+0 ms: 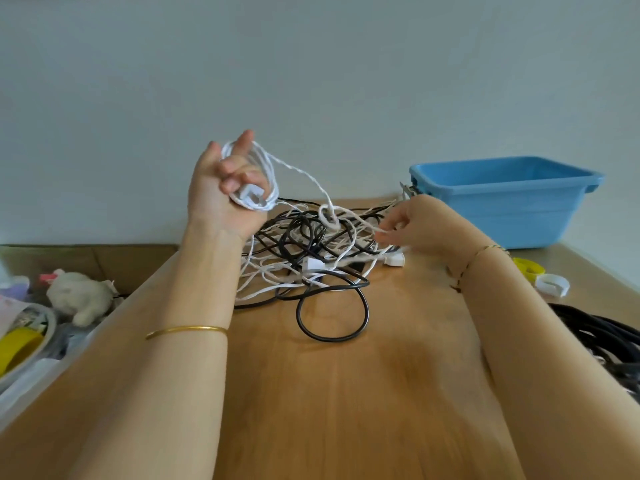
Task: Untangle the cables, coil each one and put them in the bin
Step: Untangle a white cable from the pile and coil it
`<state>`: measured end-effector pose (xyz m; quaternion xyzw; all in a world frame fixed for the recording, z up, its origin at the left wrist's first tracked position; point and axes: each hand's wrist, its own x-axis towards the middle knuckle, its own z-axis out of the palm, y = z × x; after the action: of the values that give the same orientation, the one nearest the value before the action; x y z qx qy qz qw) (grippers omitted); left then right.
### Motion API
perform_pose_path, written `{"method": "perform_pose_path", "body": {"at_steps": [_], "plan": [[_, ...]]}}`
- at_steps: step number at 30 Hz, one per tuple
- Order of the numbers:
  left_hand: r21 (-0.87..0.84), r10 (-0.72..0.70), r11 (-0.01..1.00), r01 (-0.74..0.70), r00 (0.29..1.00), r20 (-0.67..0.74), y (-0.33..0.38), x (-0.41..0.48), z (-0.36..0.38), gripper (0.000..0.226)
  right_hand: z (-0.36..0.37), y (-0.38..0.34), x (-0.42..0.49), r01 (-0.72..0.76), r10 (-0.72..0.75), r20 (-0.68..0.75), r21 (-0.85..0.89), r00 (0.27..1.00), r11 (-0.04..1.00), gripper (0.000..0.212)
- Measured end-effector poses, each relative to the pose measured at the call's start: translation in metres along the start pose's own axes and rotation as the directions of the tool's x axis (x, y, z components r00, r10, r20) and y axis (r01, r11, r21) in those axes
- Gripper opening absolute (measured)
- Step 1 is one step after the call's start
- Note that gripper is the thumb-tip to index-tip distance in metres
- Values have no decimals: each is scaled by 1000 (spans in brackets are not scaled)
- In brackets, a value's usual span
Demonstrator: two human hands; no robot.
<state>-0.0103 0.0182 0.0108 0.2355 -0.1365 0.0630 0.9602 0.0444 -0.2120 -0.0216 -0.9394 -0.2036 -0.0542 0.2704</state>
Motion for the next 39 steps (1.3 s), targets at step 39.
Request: {"method": "perform_pose_path", "body": {"at_steps": [39], "plan": [[968, 521, 19, -252, 828, 205, -39, 3, -12, 20, -17, -69, -31, 158, -179, 269, 97, 947, 983, 18]]}}
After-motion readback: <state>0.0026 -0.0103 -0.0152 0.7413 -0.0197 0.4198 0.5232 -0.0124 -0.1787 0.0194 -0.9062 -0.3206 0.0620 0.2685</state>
